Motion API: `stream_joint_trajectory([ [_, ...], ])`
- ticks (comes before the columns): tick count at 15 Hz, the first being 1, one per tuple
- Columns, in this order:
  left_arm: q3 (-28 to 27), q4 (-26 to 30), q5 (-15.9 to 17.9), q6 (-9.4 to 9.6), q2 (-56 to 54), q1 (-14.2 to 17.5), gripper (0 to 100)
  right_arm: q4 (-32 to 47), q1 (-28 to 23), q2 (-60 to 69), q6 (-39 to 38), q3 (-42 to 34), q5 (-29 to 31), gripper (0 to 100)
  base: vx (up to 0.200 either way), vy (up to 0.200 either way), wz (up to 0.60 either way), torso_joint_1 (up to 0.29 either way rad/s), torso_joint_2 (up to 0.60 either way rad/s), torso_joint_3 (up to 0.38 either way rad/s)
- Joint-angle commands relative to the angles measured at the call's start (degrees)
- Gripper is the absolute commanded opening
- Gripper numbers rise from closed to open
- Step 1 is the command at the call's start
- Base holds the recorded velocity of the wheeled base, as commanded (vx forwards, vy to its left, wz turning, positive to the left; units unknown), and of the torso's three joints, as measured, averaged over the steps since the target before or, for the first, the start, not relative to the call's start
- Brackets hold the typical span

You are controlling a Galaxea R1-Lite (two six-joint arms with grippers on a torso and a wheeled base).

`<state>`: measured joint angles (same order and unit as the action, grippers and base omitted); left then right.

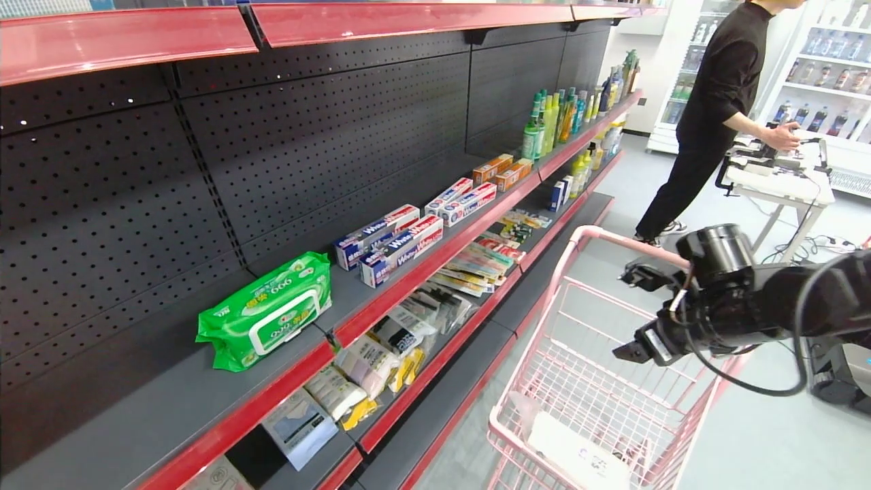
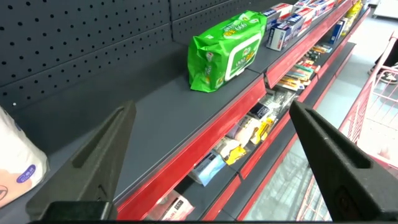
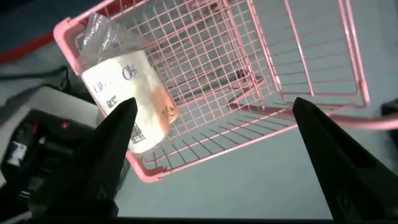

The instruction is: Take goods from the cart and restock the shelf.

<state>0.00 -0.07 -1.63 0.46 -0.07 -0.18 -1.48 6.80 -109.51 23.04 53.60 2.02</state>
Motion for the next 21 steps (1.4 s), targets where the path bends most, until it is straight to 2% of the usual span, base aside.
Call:
stream_joint_trajectory([
  [1, 0.0, -0.01, -0.04, -0.02, 0.07, 0.01, 100, -0.63, 3.39, -12.92, 3.59, 4.23, 0.0, 100, 0.0, 0.0, 0.0, 0.0, 0.0, 0.0],
  [7, 0.0, -0.01, -0.04, -0.02, 0.07, 0.01, 100, -1.07, 8.93, -17.85, 2.45, 3.61, 0.35, 100, 0.0, 0.0, 0.0, -0.013, 0.02, 0.013],
  [18, 0.0, -0.01, -0.04, -0.02, 0.07, 0.01, 100, -0.81, 13.15, -17.23, 1.74, 1.77, 0.44, 100, 0.0, 0.0, 0.0, -0.076, 0.17, 0.092],
  [21, 0.0, -0.01, -0.04, 0.06, 0.07, 0.01, 100, -0.81, 14.38, -16.26, -1.59, -0.16, 0.44, 100, 0.0, 0.0, 0.0, -0.1, 0.21, 0.11],
])
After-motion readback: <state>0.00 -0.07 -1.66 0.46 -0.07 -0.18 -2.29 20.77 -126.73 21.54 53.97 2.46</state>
